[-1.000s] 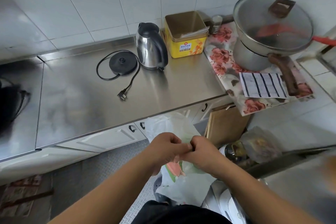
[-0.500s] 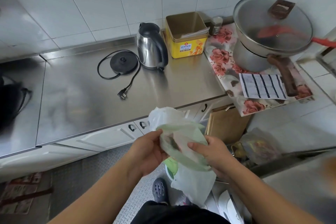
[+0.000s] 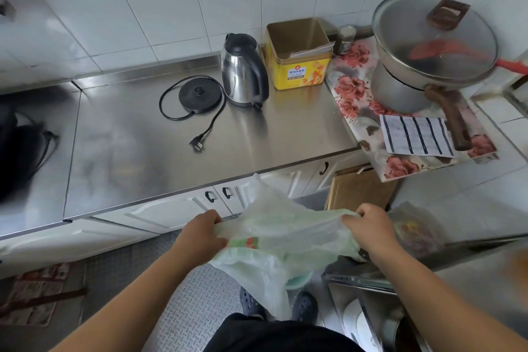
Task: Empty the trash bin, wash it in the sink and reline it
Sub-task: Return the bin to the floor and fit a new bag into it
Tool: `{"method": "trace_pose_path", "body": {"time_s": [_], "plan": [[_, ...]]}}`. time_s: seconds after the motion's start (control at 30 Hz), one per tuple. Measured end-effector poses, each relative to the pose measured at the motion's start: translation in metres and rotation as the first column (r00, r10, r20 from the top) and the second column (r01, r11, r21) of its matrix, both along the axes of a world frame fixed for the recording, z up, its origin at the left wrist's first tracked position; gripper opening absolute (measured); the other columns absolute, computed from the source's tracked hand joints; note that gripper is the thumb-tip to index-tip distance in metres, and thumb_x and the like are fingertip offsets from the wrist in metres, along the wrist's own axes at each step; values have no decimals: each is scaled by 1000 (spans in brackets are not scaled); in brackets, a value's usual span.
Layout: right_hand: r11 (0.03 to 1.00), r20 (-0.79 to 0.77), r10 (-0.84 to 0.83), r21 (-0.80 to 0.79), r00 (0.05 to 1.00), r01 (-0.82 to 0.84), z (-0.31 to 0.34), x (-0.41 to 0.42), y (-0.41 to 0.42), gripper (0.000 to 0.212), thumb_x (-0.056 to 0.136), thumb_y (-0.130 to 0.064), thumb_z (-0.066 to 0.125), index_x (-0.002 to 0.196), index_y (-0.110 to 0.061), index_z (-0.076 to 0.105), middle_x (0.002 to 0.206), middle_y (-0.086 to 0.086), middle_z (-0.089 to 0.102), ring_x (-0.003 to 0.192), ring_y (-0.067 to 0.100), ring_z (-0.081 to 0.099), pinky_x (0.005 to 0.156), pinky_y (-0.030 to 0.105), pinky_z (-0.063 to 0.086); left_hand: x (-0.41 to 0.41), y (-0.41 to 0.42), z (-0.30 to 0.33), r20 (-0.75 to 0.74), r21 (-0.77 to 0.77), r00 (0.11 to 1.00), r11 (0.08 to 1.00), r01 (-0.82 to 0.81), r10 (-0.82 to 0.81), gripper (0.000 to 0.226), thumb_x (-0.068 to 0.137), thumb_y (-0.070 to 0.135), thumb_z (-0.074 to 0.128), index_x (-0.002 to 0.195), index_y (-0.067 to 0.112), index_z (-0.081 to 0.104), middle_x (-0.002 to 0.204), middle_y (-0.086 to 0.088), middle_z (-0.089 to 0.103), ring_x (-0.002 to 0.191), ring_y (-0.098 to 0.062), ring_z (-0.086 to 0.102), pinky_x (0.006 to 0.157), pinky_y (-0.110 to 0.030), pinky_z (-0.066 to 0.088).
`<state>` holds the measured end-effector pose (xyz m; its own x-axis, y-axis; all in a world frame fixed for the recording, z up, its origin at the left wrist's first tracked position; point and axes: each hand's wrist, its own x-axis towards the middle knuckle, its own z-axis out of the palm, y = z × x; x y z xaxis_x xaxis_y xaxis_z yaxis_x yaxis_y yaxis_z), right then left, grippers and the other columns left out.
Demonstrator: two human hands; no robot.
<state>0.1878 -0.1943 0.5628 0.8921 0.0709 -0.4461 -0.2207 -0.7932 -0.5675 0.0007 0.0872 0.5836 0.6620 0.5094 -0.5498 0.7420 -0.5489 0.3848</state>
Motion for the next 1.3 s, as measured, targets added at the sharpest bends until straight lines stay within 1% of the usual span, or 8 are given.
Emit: {"method": "trace_pose_path", "body": {"time_s": [0.3, 0.4, 0.5, 0.63, 0.8, 1.03, 1.17, 1.3], "plan": [[962, -59, -272, 7, 960, 273, -8, 16, -36, 14, 76, -14, 53, 85, -5, 60, 76, 11, 60, 68, 30, 54, 60, 41, 46, -10, 21, -29, -116, 133, 974, 975, -180, 196, 16, 86, 7, 45, 94, 17, 55, 86, -2, 61, 78, -22, 57, 65, -31, 43], [755, -348, -540, 201, 766, 624, -13, 19, -45, 25, 81, -9, 47, 101, -1, 60, 81, 18, 59, 62, 27, 53, 52, 32, 45, -11, 15, -35, -68, -4, 905, 907, -422, 421, 15, 91, 5, 45, 94, 7, 60, 82, -13, 66, 70, -27, 65, 65, -39, 58], [491, -612, -565, 290, 553, 822, -10, 13, -48, 22, 91, -14, 47, 111, -12, 58, 92, 14, 61, 72, 25, 60, 55, 35, 53, -10, -3, -36, -47, -227, 786, 759, -610, 617, 15, 96, 3, 45, 103, 4, 58, 91, -21, 66, 72, -31, 68, 61, -41, 63], [322, -738, -445, 397, 507, 860, -13, 5, -44, 28, 94, -26, 50, 121, -20, 58, 115, 12, 62, 93, 31, 62, 76, 47, 51, -8, -38, -33, 37, -355, 794, 751, -556, 606, 24, 93, -4, 48, 98, 15, 61, 96, -12, 64, 79, -30, 68, 54, -30, 57], [380, -740, -315, 475, 594, 794, -36, -7, -40, 31, 92, -13, 65, 122, -18, 61, 115, 13, 69, 102, 35, 67, 75, 49, 60, -10, -88, -48, 0, -315, 911, 865, -392, 413, 15, 81, -3, 57, 78, 11, 58, 68, -8, 56, 56, -18, 46, 47, -24, 33], [412, -698, -371, 468, 613, 782, -87, -27, -42, 23, 86, 1, 67, 103, -13, 73, 93, 7, 78, 81, 25, 75, 60, 35, 61, 5, -120, -101, -123, -305, 875, 821, -482, 468, 25, 82, 28, 72, 71, 13, 56, 69, -4, 57, 64, -23, 52, 58, -28, 38], [507, -674, -387, 414, 629, 756, -141, -46, -39, 21, 82, -1, 67, 75, -16, 81, 79, 8, 77, 64, 24, 74, 54, 34, 58, 12, -119, -163, -208, -409, 802, 695, -591, 560, 6, 80, 17, 71, 82, 13, 68, 77, -6, 68, 76, -28, 64, 68, -38, 53], [634, -659, -385, 320, 646, 704, -217, -57, -41, 11, 81, -2, 69, 87, -7, 77, 96, 15, 73, 68, 13, 72, 62, 27, 59, 23, -119, -252, -319, -576, 697, 452, -681, 642, 23, 80, 14, 70, 102, 18, 70, 92, -7, 76, 81, -25, 74, 57, -30, 58]]}}
